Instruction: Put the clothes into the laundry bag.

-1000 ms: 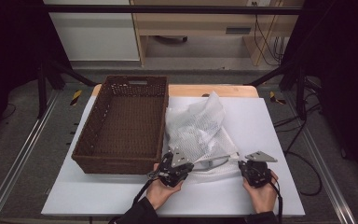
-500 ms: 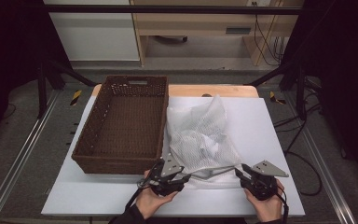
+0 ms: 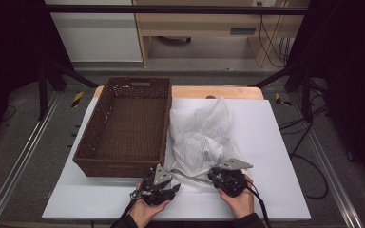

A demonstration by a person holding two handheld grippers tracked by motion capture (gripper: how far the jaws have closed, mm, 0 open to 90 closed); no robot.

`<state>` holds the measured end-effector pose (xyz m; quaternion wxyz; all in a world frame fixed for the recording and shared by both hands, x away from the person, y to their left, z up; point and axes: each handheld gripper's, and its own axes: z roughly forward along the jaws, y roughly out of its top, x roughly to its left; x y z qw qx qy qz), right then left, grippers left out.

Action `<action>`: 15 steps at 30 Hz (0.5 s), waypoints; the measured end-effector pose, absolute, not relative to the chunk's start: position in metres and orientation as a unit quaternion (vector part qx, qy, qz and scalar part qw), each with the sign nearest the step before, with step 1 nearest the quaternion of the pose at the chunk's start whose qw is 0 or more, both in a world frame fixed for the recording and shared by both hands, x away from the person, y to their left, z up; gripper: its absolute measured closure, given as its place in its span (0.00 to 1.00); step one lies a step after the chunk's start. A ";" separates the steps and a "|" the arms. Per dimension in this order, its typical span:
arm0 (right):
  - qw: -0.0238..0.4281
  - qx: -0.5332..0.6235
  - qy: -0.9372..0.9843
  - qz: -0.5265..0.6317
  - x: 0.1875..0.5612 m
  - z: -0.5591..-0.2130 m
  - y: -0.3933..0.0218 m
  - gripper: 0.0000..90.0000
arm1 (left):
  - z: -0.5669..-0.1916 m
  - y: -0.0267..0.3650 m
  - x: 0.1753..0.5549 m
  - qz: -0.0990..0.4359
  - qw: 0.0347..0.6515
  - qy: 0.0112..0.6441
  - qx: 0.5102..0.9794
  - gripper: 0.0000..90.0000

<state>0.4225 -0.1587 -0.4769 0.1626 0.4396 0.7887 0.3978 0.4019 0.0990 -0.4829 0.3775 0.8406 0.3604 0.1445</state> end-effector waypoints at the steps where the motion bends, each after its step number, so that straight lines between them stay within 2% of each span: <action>1: 0.158 0.442 0.790 0.395 0.425 -0.478 -0.156 0.78 | -0.483 0.098 0.401 0.154 0.372 0.362 0.841 0.69; 4: 0.161 0.443 0.796 0.381 0.432 -0.483 -0.145 0.84 | -0.481 0.096 0.403 0.160 0.362 0.370 0.840 0.78; 8: 0.175 0.453 0.788 0.379 0.438 -0.485 -0.138 0.96 | -0.480 0.093 0.404 0.168 0.354 0.361 0.846 0.97; 10: 0.194 0.453 0.786 0.374 0.441 -0.486 -0.135 0.98 | -0.480 0.093 0.404 0.171 0.352 0.354 0.850 0.99; 15: 0.236 0.475 0.766 0.363 0.454 -0.489 -0.131 0.98 | -0.475 0.103 0.404 0.135 0.358 0.352 0.854 0.99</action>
